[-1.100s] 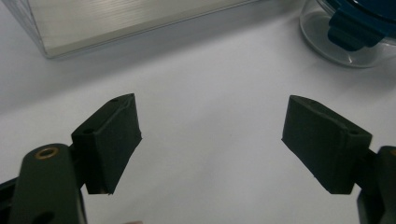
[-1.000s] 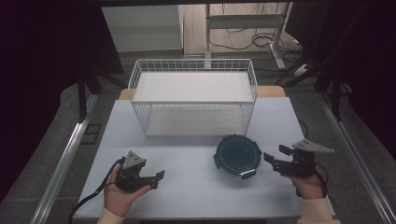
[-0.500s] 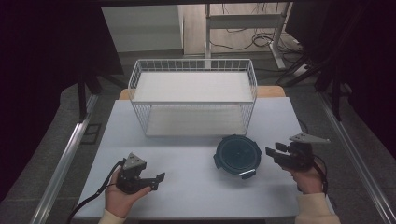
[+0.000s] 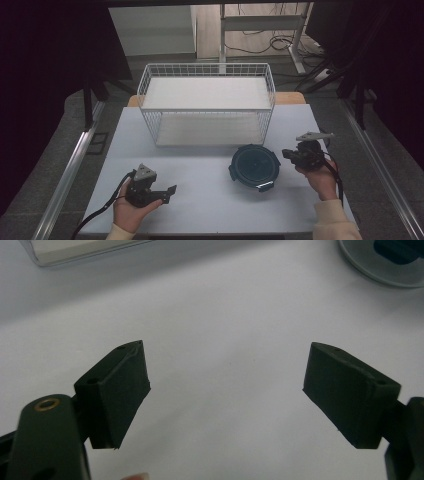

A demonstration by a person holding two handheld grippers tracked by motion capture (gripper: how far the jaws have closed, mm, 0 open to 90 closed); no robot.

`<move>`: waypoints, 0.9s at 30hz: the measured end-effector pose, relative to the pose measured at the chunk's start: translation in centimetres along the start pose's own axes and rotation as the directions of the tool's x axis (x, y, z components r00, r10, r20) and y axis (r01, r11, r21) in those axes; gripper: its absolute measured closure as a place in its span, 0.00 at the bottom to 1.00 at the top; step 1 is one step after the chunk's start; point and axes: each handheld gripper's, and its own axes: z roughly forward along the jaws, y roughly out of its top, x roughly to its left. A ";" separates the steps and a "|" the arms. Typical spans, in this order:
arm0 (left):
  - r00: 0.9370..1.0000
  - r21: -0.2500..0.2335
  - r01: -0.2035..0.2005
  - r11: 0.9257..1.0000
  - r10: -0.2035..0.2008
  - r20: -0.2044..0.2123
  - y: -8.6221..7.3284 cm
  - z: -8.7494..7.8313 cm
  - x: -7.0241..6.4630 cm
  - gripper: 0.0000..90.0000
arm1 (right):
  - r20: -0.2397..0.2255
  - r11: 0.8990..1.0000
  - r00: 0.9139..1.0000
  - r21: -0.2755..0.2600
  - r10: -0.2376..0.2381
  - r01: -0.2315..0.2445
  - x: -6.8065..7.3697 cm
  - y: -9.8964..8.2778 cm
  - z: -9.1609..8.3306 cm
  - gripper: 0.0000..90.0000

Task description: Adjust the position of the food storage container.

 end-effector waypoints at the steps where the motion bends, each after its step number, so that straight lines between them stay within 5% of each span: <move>1: 1.000 -0.001 -0.001 1.000 0.001 0.001 0.0 0.0 0.0 0.20 | 0.012 1.000 1.000 0.017 -0.002 0.001 0.0 -0.1 0.3 0.99; 12: 1.000 0.002 -0.009 1.000 0.009 0.003 0.0 0.0 0.0 0.19 | 0.004 0.994 0.999 0.101 -0.051 0.051 0.6 -0.6 2.2 0.99; 27: 1.000 0.007 -0.004 1.000 0.003 0.014 -0.1 0.2 -0.1 0.19 | -0.002 0.994 0.998 0.088 -0.068 0.068 1.1 -0.6 1.6 1.00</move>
